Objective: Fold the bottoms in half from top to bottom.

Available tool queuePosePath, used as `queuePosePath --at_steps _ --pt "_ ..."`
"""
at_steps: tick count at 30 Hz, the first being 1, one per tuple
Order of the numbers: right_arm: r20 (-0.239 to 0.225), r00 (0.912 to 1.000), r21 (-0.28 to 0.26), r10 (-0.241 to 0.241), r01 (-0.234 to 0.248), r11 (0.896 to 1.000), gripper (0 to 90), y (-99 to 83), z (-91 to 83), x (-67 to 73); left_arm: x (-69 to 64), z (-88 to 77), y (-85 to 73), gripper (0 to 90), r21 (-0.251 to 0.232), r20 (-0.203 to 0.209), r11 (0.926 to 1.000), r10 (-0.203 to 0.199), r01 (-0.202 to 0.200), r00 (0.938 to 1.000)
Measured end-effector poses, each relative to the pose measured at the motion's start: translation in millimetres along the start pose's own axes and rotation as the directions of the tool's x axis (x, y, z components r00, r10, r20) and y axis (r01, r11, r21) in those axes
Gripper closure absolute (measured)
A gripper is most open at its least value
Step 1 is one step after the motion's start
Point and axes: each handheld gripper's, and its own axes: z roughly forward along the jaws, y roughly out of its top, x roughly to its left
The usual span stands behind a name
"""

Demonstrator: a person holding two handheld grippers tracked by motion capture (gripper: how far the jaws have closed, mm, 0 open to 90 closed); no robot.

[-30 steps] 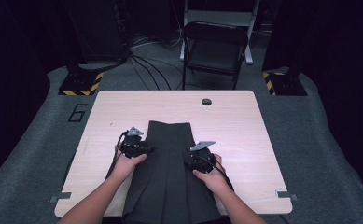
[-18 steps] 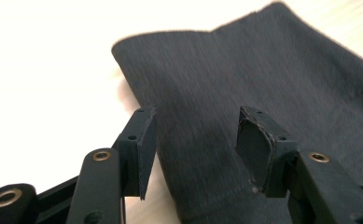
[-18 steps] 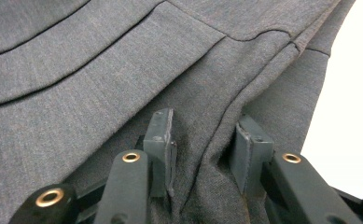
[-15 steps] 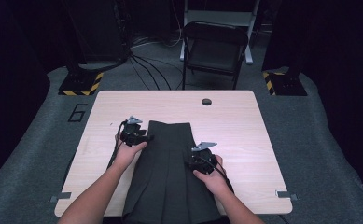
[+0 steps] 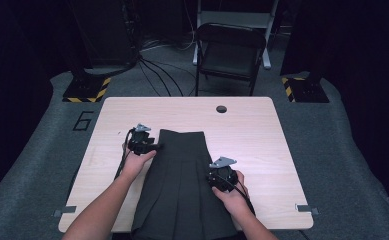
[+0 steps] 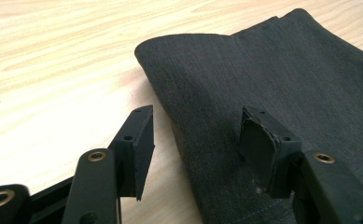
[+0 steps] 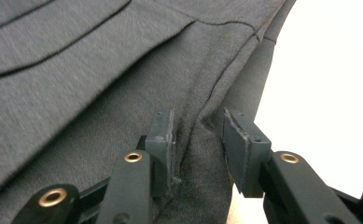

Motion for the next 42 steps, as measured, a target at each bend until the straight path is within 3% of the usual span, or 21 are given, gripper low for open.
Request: queuePosePath --at_steps 3,5,7,10,11,12,15,16,20,22,23,29,42 --pt "-0.01 1.0 0.011 0.001 -0.001 1.0 65.2 -2.5 4.4 -0.2 -1.0 1.8 2.9 43.5 -0.007 -0.001 1.0 -0.007 0.007 1.0" --pt "-0.05 0.997 0.01 0.06 -0.059 0.998 64.6 -4.4 5.7 -5.9 -1.3 3.7 5.6 42.3 -0.002 -0.005 1.0 -0.001 0.001 1.0" --pt "-0.053 0.9956 0.004 0.078 -0.077 0.997 63.4 -4.7 6.1 -7.1 -1.7 6.3 8.0 42.2 0.003 -0.01 0.9999 0.01 -0.01 0.9999" --pt "-0.073 0.9916 -0.025 0.107 -0.109 0.994 60.7 -5.1 -2.0 -9.3 -2.0 10.4 9.0 41.5 -0.013 -0.017 0.9999 0.011 -0.011 0.9998" --pt "-0.09 0.9865 -0.059 0.137 -0.143 0.988 60.9 -5.2 -10.6 -10.1 -0.9 13.9 9.0 41.3 0.005 -0.016 1.0 0.006 -0.006 0.9999" --pt "-0.09 0.9865 -0.059 0.137 -0.143 0.988 60.9 -5.2 -10.6 -10.1 -0.9 13.9 9.0 41.0 0.005 -0.016 1.0 0.006 -0.006 0.9999" --pt "-0.073 0.9949 -0.083 0.071 -0.077 0.994 59.5 -7.8 -30.8 -3.5 0.3 20.4 12.2 39.9 -0.014 -0.017 0.9998 -0.015 0.015 0.9997" --pt "-0.079 0.9942 -0.095 0.073 -0.081 0.992 58.7 -9.5 -35.9 -2.3 1.5 21.1 13.9 39.0 -0.007 -0.017 1.0 -0.001 0.001 0.9998" --pt "-0.108 0.9891 -0.119 0.1 -0.113 0.986 57.0 -20.1 -54.7 1.4 1.9 27.0 15.3 36.9 -0.008 -0.02 0.9996 -0.027 0.027 0.9994" --pt "-0.106 0.9898 -0.126 0.095 -0.108 0.986 56.9 -22.9 -57.7 2.0 2.8 28.3 15.2 35.3 -0.01 -0.023 0.9997 -0.022 0.022 0.9995" --pt "-0.103 0.9907 -0.137 0.089 -0.103 0.985 56.7 -27.1 -61.4 2.2 4.0 31.7 14.1 34.4 -0.013 -0.018 0.999 -0.042 0.042 0.999" --pt "-0.119 0.985 -0.127 0.125 -0.14 0.982 54.8 -36.5 -57.1 -0.5 7.7 39.3 11.9 32.4 -0.002 -0.001 0.9979 -0.065 0.065 0.9979" --pt "-0.115 0.9861 -0.124 0.12 -0.134 0.983 53.9 -42.2 -58.8 0.2 9.7 51.8 11.4 31.6 0.022 0.051 0.997 -0.075 0.074 0.9958"
